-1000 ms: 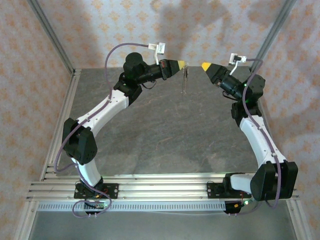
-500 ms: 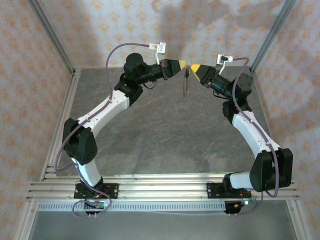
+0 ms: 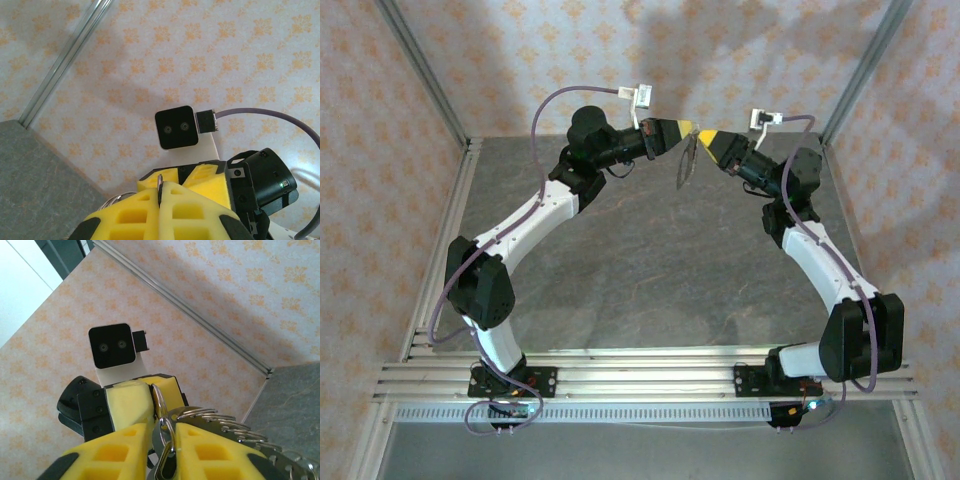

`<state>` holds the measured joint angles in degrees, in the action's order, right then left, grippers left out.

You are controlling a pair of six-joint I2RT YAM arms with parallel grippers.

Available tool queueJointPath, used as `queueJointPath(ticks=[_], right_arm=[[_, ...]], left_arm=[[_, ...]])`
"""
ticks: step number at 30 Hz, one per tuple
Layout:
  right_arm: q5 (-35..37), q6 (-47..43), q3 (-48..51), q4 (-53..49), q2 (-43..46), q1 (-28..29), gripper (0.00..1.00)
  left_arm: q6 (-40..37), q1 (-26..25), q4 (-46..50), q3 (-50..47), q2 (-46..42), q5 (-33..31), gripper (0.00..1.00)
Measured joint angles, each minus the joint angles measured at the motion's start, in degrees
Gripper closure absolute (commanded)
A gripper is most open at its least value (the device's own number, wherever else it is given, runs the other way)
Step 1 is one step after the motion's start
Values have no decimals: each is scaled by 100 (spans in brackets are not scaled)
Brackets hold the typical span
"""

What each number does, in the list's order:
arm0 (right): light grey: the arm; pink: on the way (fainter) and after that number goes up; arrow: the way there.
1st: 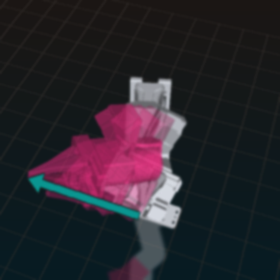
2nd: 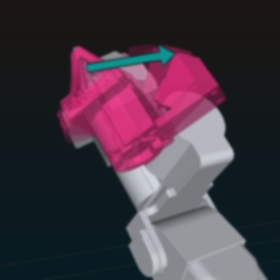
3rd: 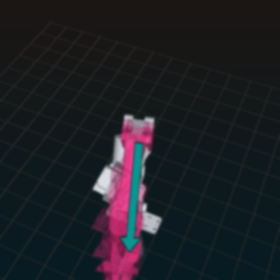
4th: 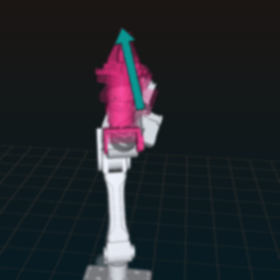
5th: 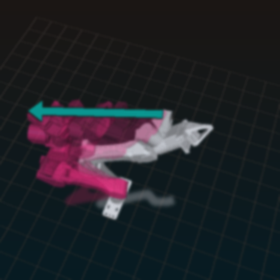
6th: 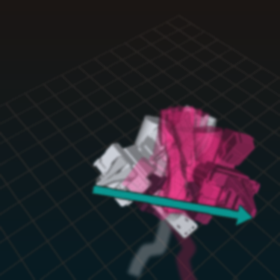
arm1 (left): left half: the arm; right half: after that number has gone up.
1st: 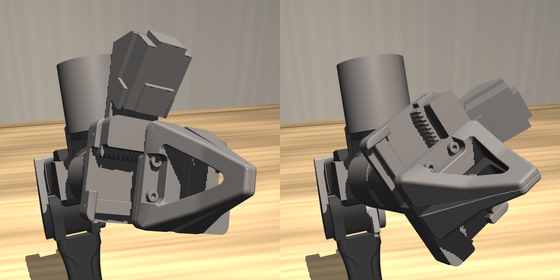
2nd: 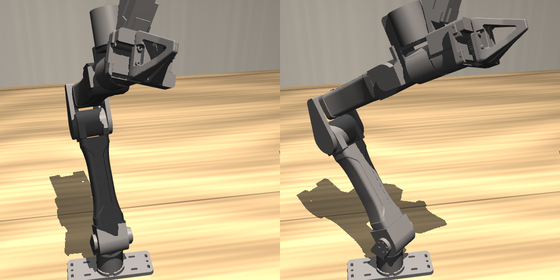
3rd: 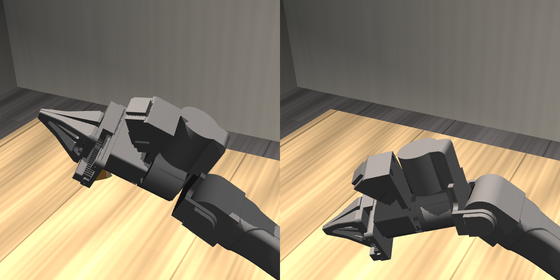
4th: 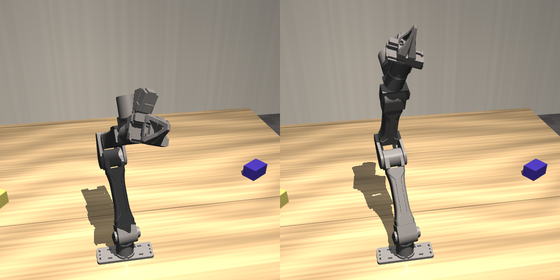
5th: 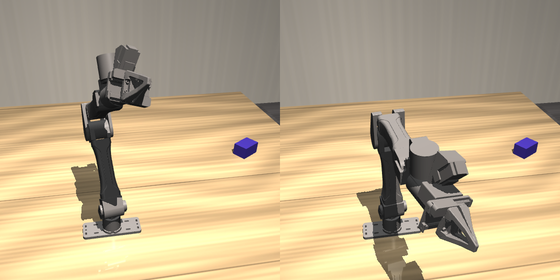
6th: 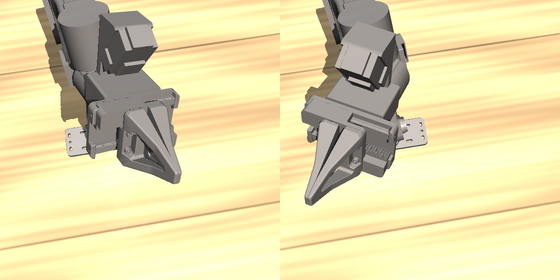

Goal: Put the keys on the keyring

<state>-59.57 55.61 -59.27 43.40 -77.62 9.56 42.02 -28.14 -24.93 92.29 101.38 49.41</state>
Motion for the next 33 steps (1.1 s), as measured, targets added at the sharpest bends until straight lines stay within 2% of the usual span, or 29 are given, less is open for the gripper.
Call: queueJointPath(ticks=[5,33], right_arm=[[7,-2,85,33,0,4,100],[273,37,153,254,-195,243,100]], left_arm=[[0,0,2,0,0,0,100],[17,-37,-2,0,0,-42,100]])
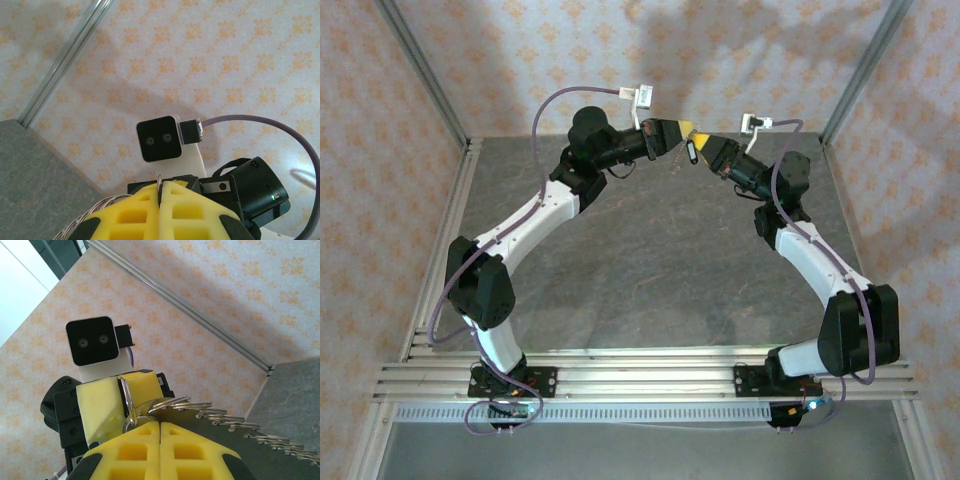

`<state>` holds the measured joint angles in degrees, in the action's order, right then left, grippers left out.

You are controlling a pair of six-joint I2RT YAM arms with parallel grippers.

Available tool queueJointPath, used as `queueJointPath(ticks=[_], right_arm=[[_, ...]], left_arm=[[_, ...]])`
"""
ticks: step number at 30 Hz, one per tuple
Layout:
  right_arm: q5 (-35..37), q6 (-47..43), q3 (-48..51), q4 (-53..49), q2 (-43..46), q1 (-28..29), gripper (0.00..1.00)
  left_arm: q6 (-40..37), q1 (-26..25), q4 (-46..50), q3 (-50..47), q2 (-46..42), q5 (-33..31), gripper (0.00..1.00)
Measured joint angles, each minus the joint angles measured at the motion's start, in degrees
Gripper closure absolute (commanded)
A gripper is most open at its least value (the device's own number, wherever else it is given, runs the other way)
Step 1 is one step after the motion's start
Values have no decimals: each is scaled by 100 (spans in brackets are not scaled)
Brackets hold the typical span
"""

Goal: Put the keys on the keyring

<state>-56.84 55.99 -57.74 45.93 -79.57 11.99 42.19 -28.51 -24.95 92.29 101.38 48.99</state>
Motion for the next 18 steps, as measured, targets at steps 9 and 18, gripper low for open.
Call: queueJointPath(ticks=[9,18], right_arm=[[83,-28,0,-20,0,0,100],[280,-354,98,-688,313,-94,65]], left_arm=[[-2,0,0,0,0,-2,100],[-20,-7,4,0,0,0,100]])
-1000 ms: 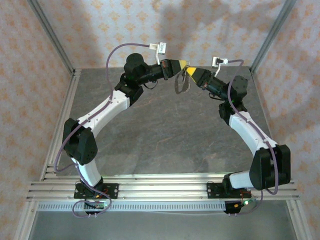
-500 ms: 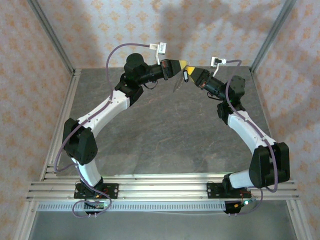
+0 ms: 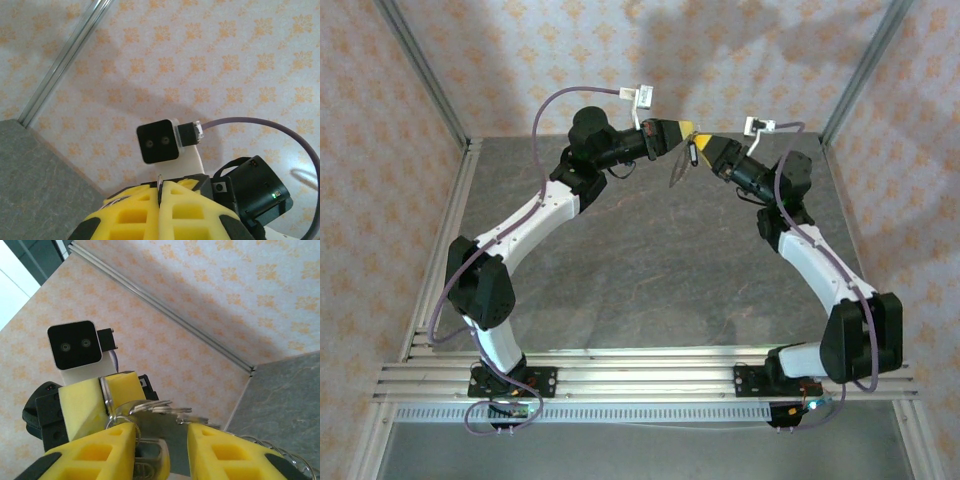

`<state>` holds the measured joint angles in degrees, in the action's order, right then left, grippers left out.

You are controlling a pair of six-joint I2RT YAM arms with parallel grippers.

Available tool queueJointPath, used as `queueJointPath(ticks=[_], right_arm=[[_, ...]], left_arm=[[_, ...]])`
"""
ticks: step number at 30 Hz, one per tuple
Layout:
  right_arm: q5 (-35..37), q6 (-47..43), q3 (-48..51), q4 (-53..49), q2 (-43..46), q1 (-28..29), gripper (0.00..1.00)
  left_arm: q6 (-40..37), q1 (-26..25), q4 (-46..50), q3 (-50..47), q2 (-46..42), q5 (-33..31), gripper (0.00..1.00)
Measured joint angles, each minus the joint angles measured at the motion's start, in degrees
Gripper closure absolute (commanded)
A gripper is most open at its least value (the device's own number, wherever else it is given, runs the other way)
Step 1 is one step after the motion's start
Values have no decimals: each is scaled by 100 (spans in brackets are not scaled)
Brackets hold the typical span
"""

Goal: Put the keys on the keyring

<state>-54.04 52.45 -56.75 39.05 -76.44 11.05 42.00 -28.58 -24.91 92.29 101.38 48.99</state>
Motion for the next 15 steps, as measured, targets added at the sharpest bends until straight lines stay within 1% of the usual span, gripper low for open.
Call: queueJointPath(ticks=[6,12,15], right_arm=[[262,-162,531,-361,750,-481,57],[304,-437,608,-678,953,-496,55],[317,-778,603,-1084,1032,-413,54]], left_arm=[[-2,-44,-2,0,-9,0,100],[0,-61,-2,0,-9,0,100],[0,-63,-2,0,-9,-2,100]])
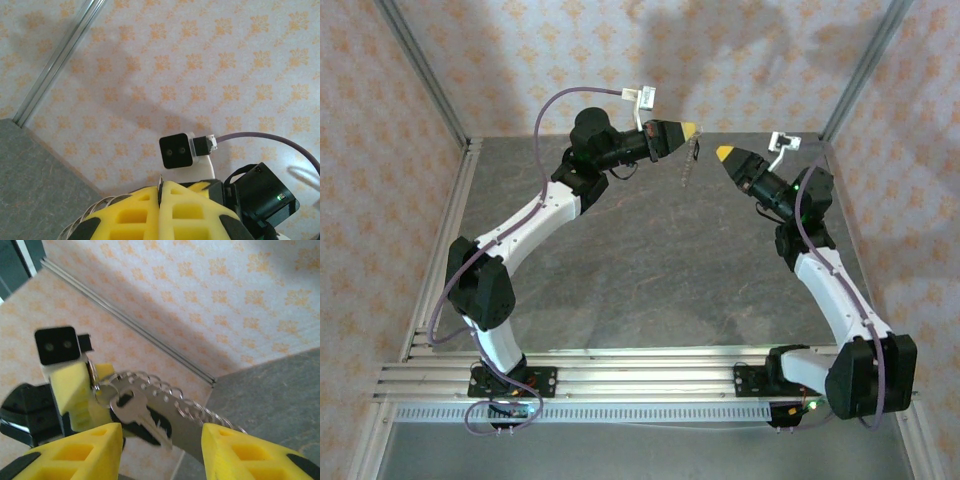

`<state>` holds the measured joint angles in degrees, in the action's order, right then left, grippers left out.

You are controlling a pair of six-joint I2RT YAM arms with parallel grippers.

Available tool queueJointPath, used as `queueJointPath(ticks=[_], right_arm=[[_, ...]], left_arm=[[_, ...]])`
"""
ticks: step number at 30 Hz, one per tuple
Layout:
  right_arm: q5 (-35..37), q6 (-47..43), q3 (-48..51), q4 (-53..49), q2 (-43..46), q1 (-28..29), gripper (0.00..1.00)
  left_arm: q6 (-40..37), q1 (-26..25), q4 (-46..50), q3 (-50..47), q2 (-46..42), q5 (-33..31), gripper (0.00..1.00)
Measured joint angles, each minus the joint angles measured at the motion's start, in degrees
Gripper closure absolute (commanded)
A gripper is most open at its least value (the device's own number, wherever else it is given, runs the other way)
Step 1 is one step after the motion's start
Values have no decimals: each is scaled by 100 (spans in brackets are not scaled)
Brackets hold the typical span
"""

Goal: Put the keys on the keyring

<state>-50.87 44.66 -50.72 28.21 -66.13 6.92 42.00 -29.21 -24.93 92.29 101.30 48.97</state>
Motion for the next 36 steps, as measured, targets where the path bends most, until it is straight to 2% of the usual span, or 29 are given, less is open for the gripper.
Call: queueJointPath(ticks=[5,11,31,36], right_arm=[[138,-717,-205,-855,92,330,52],[380,-1244,-378,-1405,155,485,52],[632,-1563,-791,-1709,-28,796,52],[763,-1604,-870,-1711,-133,793,55]], left_arm=[[0,0,0,0,0,0,100],[0,-7,0,0,0,2,100],[0,-44,0,2,0,0,100],[0,-44,0,13,0,0,100]])
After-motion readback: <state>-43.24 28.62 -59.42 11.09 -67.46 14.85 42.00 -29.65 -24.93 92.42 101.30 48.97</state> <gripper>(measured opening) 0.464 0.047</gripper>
